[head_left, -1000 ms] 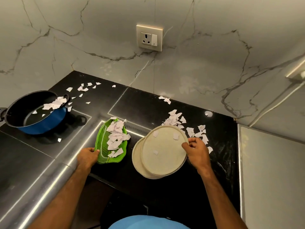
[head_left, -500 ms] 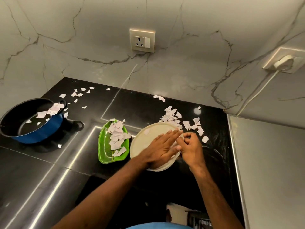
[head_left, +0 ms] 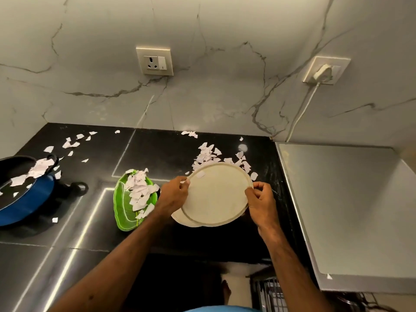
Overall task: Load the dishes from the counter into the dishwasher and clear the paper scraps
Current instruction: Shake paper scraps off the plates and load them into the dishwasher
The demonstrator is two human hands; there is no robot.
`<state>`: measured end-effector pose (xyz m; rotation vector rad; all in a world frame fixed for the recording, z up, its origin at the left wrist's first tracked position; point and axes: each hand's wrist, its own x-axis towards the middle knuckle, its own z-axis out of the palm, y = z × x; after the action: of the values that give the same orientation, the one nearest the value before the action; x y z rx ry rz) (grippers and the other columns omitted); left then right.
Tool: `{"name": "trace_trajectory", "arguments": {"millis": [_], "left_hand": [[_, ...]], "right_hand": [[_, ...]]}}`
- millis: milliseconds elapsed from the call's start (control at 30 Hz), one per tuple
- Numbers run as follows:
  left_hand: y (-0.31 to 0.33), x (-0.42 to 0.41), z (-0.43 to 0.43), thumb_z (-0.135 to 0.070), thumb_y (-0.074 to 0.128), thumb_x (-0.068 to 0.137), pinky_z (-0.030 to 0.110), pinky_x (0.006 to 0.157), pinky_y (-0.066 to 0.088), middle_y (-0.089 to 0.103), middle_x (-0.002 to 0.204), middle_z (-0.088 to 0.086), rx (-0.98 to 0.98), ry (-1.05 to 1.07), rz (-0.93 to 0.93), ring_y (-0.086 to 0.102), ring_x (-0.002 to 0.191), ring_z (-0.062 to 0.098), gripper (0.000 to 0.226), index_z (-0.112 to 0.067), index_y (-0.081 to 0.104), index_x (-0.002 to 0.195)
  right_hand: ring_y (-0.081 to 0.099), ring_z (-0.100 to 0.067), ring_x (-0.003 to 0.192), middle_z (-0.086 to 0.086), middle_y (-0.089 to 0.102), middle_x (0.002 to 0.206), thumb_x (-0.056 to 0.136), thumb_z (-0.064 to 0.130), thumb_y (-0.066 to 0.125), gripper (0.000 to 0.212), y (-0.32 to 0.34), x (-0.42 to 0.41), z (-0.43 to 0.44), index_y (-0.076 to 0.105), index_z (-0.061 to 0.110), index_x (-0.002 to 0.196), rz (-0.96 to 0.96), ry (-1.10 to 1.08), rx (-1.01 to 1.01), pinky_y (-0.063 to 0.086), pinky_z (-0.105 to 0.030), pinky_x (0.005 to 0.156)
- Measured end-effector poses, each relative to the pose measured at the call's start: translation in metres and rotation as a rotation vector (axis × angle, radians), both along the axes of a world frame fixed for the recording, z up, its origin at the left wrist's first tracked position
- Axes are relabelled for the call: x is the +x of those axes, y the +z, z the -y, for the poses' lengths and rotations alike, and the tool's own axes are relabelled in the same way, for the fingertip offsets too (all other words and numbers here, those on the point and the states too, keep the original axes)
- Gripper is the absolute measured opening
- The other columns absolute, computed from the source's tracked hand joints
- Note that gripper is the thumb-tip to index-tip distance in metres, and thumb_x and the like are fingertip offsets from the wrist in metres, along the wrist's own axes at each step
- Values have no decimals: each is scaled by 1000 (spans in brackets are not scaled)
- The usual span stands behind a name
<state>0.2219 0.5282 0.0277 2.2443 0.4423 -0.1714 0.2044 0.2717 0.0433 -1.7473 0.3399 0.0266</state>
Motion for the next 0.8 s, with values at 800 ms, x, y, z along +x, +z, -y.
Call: {"name": "trace_trajectory", "arguments": {"millis": [800], "left_hand": [[19,-49,148,-22,63,100,14,81,48,68,104,-15,-307,-238,295,61,93,-7,20,-26,68,120]], "right_hand": [[71,-3,89,7,75,96,89,14,79,19,-15,-162,128,65,20,100,-68,-325,-126,53,-11,70]]}}
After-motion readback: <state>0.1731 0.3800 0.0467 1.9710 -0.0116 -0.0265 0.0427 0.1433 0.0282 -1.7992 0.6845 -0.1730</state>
